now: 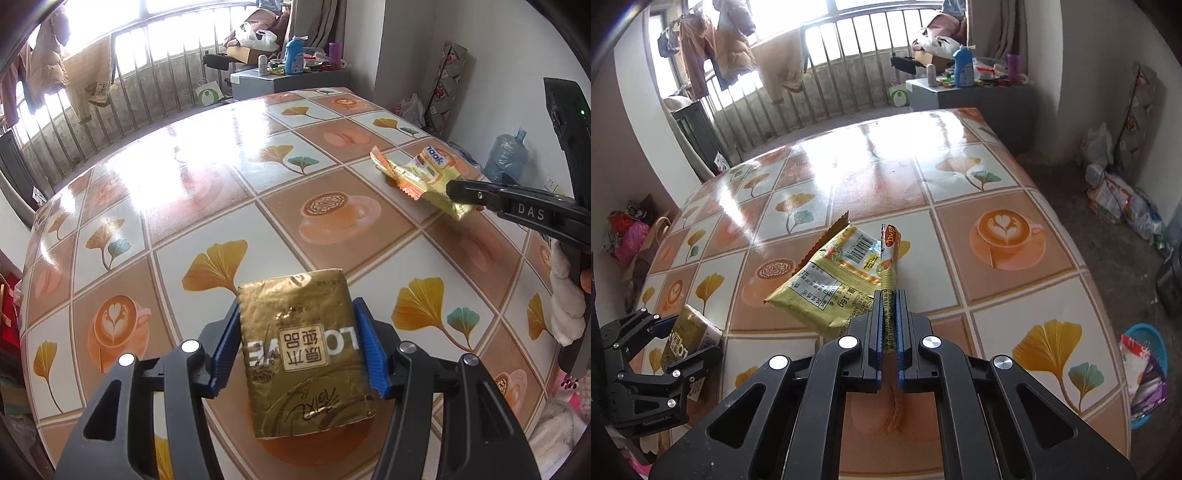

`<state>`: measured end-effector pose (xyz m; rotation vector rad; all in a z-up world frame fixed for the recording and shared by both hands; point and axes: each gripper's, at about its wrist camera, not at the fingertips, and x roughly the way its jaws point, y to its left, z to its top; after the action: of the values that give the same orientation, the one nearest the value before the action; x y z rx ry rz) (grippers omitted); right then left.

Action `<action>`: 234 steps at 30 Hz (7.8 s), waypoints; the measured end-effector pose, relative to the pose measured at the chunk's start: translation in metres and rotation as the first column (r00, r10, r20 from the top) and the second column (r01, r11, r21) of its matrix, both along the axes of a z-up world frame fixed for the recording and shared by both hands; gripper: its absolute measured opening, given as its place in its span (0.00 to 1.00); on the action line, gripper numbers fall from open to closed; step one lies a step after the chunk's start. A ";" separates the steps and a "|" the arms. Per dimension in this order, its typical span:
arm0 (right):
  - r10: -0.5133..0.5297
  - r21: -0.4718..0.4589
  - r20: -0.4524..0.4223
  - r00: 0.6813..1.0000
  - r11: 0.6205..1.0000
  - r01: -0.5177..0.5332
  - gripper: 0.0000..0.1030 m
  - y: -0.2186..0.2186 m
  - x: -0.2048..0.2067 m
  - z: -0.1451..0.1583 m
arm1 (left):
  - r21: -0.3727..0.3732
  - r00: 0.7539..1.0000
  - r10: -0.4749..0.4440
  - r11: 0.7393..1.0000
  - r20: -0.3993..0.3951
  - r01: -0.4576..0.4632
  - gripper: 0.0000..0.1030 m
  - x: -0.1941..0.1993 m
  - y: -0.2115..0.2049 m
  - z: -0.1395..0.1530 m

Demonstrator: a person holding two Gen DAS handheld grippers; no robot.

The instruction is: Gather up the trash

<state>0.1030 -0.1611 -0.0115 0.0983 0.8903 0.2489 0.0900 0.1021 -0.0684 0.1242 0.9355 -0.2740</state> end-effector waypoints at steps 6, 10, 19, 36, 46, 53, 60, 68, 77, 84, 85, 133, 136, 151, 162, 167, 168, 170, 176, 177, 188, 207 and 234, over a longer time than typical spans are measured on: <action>-0.044 0.088 0.045 0.998 0.995 0.040 0.04 -0.025 -0.005 0.023 | -0.023 0.999 0.037 0.999 0.010 -0.037 0.55 0.001 0.008 0.009; -0.070 0.131 0.070 0.995 0.990 0.060 0.04 -0.039 -0.011 0.035 | -0.036 0.998 0.053 0.998 0.027 -0.052 0.54 0.000 0.009 0.017; -0.125 0.202 0.109 0.986 0.974 0.101 0.04 -0.067 -0.022 0.049 | -0.069 0.996 0.055 0.996 0.066 -0.051 0.54 -0.001 0.002 0.038; -0.230 0.311 0.130 0.965 0.933 0.180 0.04 -0.123 -0.032 0.054 | -0.080 0.992 -0.055 0.995 0.112 0.064 0.54 0.017 -0.053 0.063; -0.320 0.373 0.120 0.940 0.892 0.256 0.04 -0.167 -0.046 0.052 | -0.068 0.969 -0.197 0.976 0.148 0.208 0.54 0.034 -0.120 0.083; -0.500 0.382 0.152 0.853 0.825 0.416 0.04 -0.245 -0.077 0.058 | -0.105 0.924 -0.346 0.925 0.163 0.365 0.54 0.047 -0.200 0.101; -0.710 0.358 0.073 0.700 0.674 0.646 0.04 -0.333 -0.122 0.022 | -0.146 0.856 -0.502 0.844 0.126 0.516 0.55 0.058 -0.302 0.100; -0.809 0.305 -0.138 0.572 0.515 0.801 0.04 -0.387 -0.144 -0.058 | -0.250 0.742 -0.664 0.737 -0.093 0.628 0.55 0.070 -0.440 0.049; -0.823 0.267 -0.355 0.443 0.365 0.892 0.17 -0.435 -0.157 -0.135 | -0.250 0.621 -0.718 0.694 -0.313 0.676 0.59 0.065 -0.581 -0.041; -0.789 0.274 -0.485 0.376 0.272 0.923 0.27 -0.449 -0.167 -0.193 | -0.257 0.643 -0.640 0.764 -0.421 0.592 0.63 0.071 -0.617 -0.097; -0.793 0.277 -0.483 0.371 0.264 0.924 0.27 -0.450 -0.169 -0.193 | -0.267 0.645 -0.640 0.765 -0.418 0.586 0.63 0.072 -0.615 -0.095; -0.734 0.176 -0.413 0.539 0.516 0.838 0.37 -0.397 -0.138 -0.228 | -0.302 0.940 -0.342 0.893 0.025 0.333 0.72 0.069 -0.229 0.091; -0.749 0.252 -0.266 0.607 0.553 0.794 0.47 -0.373 -0.136 -0.167 | -0.319 0.966 -0.243 0.912 0.089 0.259 0.84 0.051 -0.211 0.107; -0.352 0.105 0.426 0.833 0.934 0.341 0.93 -0.191 -0.126 0.036 | -0.120 0.954 0.212 0.974 0.211 -0.190 0.95 -0.063 -0.120 0.094; -0.091 -0.404 0.211 0.973 0.898 0.172 0.93 -0.109 -0.140 -0.009 | -0.059 0.951 0.307 0.951 0.039 -0.304 0.95 -0.088 -0.104 0.050; -0.155 -0.368 0.113 0.982 0.911 0.186 0.93 -0.111 -0.149 -0.010 | -0.040 0.960 0.280 0.959 0.003 -0.280 0.95 -0.085 -0.107 0.040; -0.178 -0.375 0.102 0.979 0.904 0.203 0.93 -0.113 -0.149 -0.012 | -0.034 0.963 0.268 0.963 -0.004 -0.268 0.95 -0.084 -0.109 0.039; -0.226 -0.382 0.069 0.972 0.894 0.235 0.93 -0.120 -0.153 -0.015 | -0.015 0.973 0.232 0.973 -0.019 -0.232 0.95 -0.082 -0.115 0.036; -0.304 -0.340 0.048 0.952 0.891 0.301 0.93 -0.142 -0.157 -0.007 | 0.017 0.984 0.176 0.984 -0.003 -0.176 0.95 -0.082 -0.130 0.037; -0.308 -0.343 0.051 0.950 0.888 0.306 0.93 -0.143 -0.157 -0.006 | 0.022 0.985 0.171 0.985 -0.003 -0.171 0.95 -0.082 -0.132 0.037; -0.319 -0.334 0.033 0.947 0.890 0.311 0.93 -0.144 -0.158 -0.009 | 0.044 0.985 0.170 0.985 0.005 -0.170 0.95 -0.078 -0.139 0.038; -0.303 -0.344 0.054 0.952 0.889 0.302 0.93 -0.141 -0.160 -0.002 | 0.036 0.986 0.167 0.985 0.015 -0.168 0.95 -0.077 -0.143 0.038; -0.295 -0.349 0.066 0.953 0.888 0.299 0.93 -0.139 -0.159 0.003 | 0.029 0.984 0.179 0.983 0.004 -0.179 0.95 -0.077 -0.137 0.038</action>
<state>-0.0562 -0.3000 -0.0083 -0.1046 0.8833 -0.2019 0.0133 -0.0351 -0.0300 0.0664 0.9435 -0.0934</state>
